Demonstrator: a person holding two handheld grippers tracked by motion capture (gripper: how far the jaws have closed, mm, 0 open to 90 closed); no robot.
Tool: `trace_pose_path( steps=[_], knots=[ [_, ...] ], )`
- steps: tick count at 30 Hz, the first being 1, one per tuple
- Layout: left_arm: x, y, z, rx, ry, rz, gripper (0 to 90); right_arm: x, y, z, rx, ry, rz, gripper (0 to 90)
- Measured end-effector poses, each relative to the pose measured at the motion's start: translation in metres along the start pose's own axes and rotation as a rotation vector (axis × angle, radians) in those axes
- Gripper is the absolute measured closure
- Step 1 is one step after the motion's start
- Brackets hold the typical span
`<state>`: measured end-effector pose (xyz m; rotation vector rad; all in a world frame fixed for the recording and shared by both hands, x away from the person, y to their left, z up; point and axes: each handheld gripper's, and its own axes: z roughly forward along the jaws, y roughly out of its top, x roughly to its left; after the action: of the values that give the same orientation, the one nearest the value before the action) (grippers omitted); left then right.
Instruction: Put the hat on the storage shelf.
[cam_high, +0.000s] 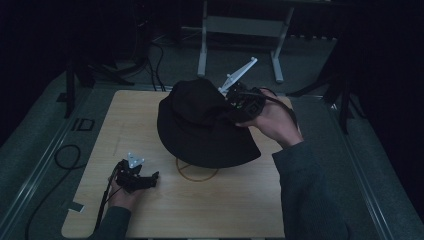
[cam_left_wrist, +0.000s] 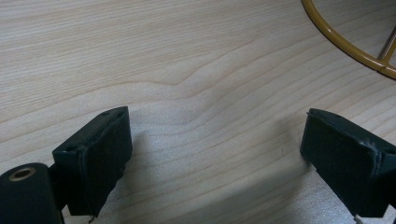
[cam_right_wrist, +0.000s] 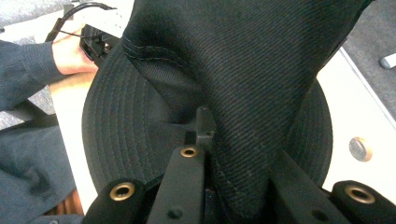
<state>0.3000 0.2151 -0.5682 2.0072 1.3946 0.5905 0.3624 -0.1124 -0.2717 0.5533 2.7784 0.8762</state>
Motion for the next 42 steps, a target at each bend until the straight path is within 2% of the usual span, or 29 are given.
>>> trace_pose_path(
  steps=[14, 17, 18, 21, 25, 26, 27, 28, 29, 30, 42],
  knots=[
    [0.000, 0.000, 0.000, -0.002, 0.001, 0.000, 9.4, 0.001, 0.001, 0.018, 0.033, 0.004, 0.009, 76.4],
    [0.000, 0.000, 0.000, -0.002, 0.001, 0.000, 9.4, 0.000, 0.002, 0.020, 0.032, -0.002, 0.023, 69.1],
    [0.000, 0.000, 0.000, -0.002, 0.001, 0.000, 9.4, 0.000, 0.000, 0.022, 0.057, -0.005, 0.023, 64.2],
    [0.000, 0.000, 0.000, -0.002, 0.001, 0.000, 9.4, 0.000, -0.002, 0.023, 0.078, -0.026, 0.024, 59.7],
    [0.000, 0.000, 0.000, -0.004, 0.000, -0.003, 9.4, -0.004, -0.008, 0.026, 0.100, -0.025, 0.064, 40.6],
    [0.000, 0.000, 0.000, -0.004, 0.000, -0.002, 9.4, -0.005, -0.010, 0.026, 0.102, -0.030, 0.073, 38.6],
    [0.000, 0.000, 0.000, -0.003, 0.000, -0.001, 9.4, -0.005, -0.012, 0.026, 0.097, -0.034, 0.074, 33.8],
    [0.000, 0.000, 0.000, -0.002, 0.000, 0.000, 9.4, -0.006, -0.016, 0.024, 0.067, -0.001, 0.084, 27.1],
    [0.000, 0.000, 0.000, -0.001, 0.000, 0.000, 9.4, -0.006, -0.016, 0.024, 0.067, -0.001, 0.084, 27.1],
    [0.000, 0.000, 0.000, -0.001, -0.001, 0.000, 9.4, -0.007, -0.019, 0.023, 0.046, 0.014, 0.091, 22.7],
    [0.000, 0.000, 0.000, 0.000, -0.001, 0.001, 9.4, -0.004, -0.033, 0.023, 0.035, -0.038, 0.107, 15.2]
  ],
)
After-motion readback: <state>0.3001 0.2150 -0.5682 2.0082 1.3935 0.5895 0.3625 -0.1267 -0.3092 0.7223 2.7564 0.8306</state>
